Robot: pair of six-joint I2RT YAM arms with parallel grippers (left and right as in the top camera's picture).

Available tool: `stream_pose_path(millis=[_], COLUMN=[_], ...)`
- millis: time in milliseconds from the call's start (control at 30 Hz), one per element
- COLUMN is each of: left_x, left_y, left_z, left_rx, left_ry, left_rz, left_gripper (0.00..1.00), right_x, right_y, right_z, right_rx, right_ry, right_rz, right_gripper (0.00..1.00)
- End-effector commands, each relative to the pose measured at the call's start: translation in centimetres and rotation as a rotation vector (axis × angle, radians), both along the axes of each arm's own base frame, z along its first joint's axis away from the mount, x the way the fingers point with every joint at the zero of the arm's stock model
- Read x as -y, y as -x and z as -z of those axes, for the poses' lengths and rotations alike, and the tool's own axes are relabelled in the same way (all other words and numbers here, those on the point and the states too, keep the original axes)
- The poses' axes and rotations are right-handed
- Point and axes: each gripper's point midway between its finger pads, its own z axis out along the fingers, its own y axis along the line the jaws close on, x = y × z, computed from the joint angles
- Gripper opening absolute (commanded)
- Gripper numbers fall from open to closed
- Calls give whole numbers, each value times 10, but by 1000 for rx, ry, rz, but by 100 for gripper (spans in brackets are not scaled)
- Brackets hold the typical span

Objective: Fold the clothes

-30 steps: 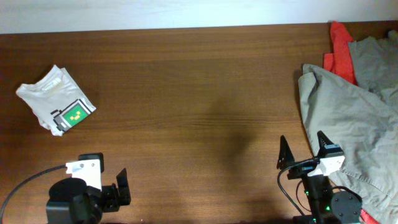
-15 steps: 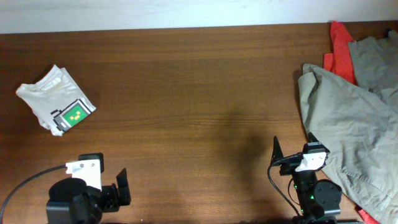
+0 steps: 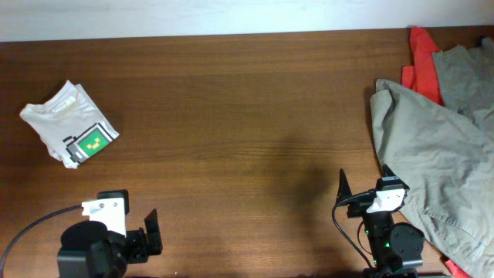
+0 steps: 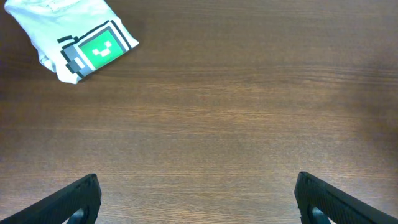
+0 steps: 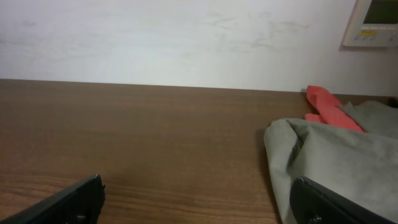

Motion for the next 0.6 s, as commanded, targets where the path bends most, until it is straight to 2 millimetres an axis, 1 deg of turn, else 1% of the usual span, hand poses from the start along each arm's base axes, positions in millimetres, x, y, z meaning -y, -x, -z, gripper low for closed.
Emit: stream_pose_path(millis=[0, 33, 100, 167, 233, 267, 300, 400, 433, 500, 567], left_x=[-10, -14, -17, -12, -9, -8, -10, -12, -12, -11, -11], left_y=[2, -4, -16, -36, -55, -63, -73, -91, -93, -93, -89], left_z=[1, 11, 26, 51, 64, 67, 66, 48, 44, 44, 54], left_rx=[35, 76, 153, 272, 370, 416, 492, 709, 759, 780, 748], left_ry=[-22, -18, -9, 25, 46, 51, 48, 32, 28, 28, 29], left_rz=[-44, -78, -99, -74, -46, -40, -38, -29, -26, -21, -25], left_gripper=[99, 99, 99, 99, 99, 99, 99, 99, 99, 99, 99], right_x=[-1, -1, -1, -1, -1, -1, -1, -1, -1, -1, -1], right_y=[0, 0, 0, 0, 0, 0, 0, 0, 0, 0, 0], right_z=[1, 1, 1, 1, 1, 1, 1, 1, 1, 1, 1], right_rx=[1, 1, 1, 1, 1, 1, 1, 1, 1, 1, 1], right_ry=[7, 7, 7, 7, 7, 7, 7, 7, 7, 7, 7], right_rz=[-4, -4, -4, -4, -4, -4, -4, -4, -4, -4, -4], right_gripper=[99, 99, 99, 99, 98, 99, 99, 99, 99, 99, 99])
